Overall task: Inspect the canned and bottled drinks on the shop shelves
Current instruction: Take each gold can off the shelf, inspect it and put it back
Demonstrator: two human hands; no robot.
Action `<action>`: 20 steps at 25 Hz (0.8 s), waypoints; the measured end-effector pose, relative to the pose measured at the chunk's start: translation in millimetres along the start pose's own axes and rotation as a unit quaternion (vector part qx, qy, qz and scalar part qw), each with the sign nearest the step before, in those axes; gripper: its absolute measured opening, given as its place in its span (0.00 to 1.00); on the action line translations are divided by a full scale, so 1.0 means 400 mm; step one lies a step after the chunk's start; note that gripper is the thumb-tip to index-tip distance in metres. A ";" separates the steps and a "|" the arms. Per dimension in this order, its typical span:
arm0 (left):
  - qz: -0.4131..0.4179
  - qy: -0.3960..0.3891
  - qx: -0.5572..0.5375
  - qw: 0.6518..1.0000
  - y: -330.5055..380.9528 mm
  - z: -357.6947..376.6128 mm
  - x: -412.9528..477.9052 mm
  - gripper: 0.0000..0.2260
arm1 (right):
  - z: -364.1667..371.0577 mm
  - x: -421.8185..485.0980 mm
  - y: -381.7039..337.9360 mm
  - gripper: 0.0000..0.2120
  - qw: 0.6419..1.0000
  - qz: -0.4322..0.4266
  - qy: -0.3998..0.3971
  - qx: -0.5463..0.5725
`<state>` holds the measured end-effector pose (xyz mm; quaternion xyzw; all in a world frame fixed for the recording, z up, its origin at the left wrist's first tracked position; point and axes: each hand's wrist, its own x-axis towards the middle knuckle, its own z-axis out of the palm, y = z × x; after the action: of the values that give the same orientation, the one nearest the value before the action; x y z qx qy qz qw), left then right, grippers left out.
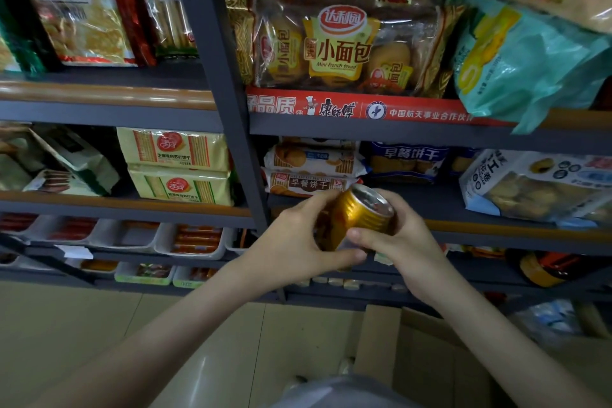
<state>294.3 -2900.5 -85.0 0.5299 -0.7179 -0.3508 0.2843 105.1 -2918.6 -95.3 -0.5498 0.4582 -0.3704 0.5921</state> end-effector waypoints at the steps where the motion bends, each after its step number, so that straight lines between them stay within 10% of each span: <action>1: 0.017 0.023 0.048 0.998 0.010 0.008 0.003 0.35 | 0.003 -0.004 -0.001 0.35 1.000 -0.016 0.001 -0.018; 5: 0.014 0.066 -0.029 0.997 0.015 0.014 0.016 0.31 | -0.017 -0.011 0.004 0.40 0.993 -0.102 -0.047 -0.035; 11: -0.110 -0.034 -0.337 0.934 0.037 0.003 0.041 0.17 | -0.061 -0.001 -0.015 0.55 0.906 -0.194 -0.152 -0.345; 15: -0.140 -0.078 -0.407 0.899 0.041 0.003 0.059 0.20 | -0.067 0.013 -0.036 0.48 0.868 -0.269 -0.107 -0.403; 20: -0.104 -0.112 -0.394 0.906 0.034 -0.020 0.070 0.27 | -0.081 0.012 -0.047 0.54 0.944 -0.196 -0.184 -0.189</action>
<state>285.1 -2926.3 -68.4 0.4035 -0.4890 -0.6897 0.3497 77.1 -2935.7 -76.5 -0.7893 0.2862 -0.2779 0.4668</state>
